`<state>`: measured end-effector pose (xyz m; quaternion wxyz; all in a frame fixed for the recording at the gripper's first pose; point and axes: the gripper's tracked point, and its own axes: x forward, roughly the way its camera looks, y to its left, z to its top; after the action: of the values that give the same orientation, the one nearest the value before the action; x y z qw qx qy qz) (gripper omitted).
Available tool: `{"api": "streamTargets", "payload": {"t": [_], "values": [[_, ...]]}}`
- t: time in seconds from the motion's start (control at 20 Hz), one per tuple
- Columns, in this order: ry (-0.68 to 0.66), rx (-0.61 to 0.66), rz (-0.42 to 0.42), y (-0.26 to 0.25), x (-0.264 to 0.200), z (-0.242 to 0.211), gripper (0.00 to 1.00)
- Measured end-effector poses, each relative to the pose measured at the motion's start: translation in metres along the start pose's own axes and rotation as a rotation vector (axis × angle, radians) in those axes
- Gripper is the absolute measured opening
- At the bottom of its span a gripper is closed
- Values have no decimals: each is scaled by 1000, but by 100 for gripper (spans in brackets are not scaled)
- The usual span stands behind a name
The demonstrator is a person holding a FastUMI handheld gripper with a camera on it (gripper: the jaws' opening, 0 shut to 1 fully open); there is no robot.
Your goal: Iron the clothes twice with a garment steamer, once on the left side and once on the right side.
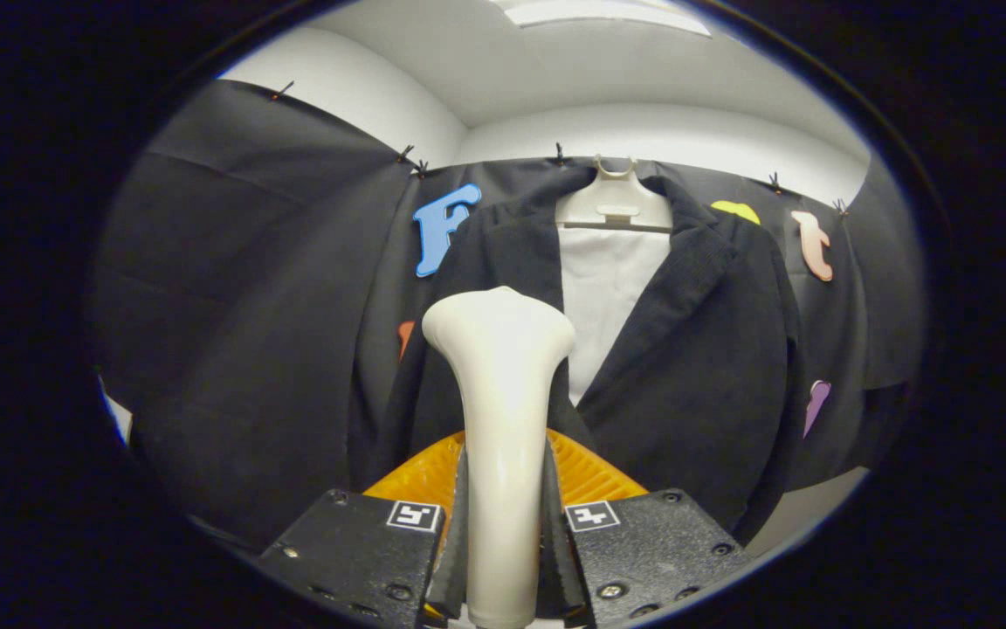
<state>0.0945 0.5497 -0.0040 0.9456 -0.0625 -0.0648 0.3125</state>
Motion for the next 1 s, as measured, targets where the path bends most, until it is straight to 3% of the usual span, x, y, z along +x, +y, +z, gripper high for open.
{"api": "streamTargets", "payload": {"t": [1.0], "values": [[194,-18,-21,1,-43,-98,39]]}}
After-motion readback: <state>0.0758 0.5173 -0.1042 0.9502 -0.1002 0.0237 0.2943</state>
